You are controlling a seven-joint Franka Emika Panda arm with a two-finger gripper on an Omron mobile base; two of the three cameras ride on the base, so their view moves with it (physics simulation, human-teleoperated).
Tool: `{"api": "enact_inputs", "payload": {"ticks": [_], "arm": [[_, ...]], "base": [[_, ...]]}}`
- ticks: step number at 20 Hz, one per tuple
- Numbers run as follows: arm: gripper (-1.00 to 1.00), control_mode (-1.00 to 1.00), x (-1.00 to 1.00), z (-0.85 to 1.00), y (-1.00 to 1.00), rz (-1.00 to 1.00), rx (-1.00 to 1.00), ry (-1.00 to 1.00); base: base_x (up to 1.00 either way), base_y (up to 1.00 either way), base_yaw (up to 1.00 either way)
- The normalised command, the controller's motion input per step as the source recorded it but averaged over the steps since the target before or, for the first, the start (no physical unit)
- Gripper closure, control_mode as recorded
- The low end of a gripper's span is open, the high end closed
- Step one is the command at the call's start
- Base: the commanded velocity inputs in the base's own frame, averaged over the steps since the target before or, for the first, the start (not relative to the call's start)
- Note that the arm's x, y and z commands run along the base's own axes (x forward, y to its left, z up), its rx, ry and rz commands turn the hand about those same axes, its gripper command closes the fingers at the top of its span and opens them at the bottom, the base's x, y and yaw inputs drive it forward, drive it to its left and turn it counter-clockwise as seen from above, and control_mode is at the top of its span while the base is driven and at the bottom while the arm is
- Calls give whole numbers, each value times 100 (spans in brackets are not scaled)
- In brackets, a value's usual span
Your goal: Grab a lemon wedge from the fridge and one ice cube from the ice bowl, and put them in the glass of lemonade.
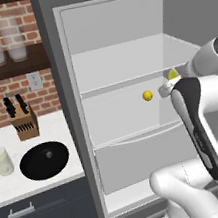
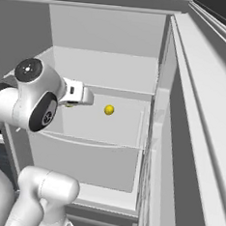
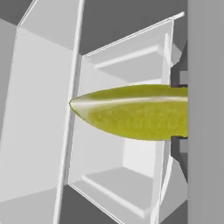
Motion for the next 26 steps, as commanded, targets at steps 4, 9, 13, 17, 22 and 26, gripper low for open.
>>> {"api": "enact_inputs", "payload": {"ticks": [4,9,13,17,22,26], "arm": [[100,-100,-54,-9,7,0,-9,0],[100,100,-28,-10,5,0,-5,3],[100,100,0,0,0,0,0,0],[100,100,0,0,0,0,0,0],[100,100,0,0,0,0,0,0],[100,100,0,0,0,0,0,0]], "base": [[0,0,0],[-23,2,0],[-67,1,0],[-83,0,0],[-78,11,0],[-35,54,0]]}}
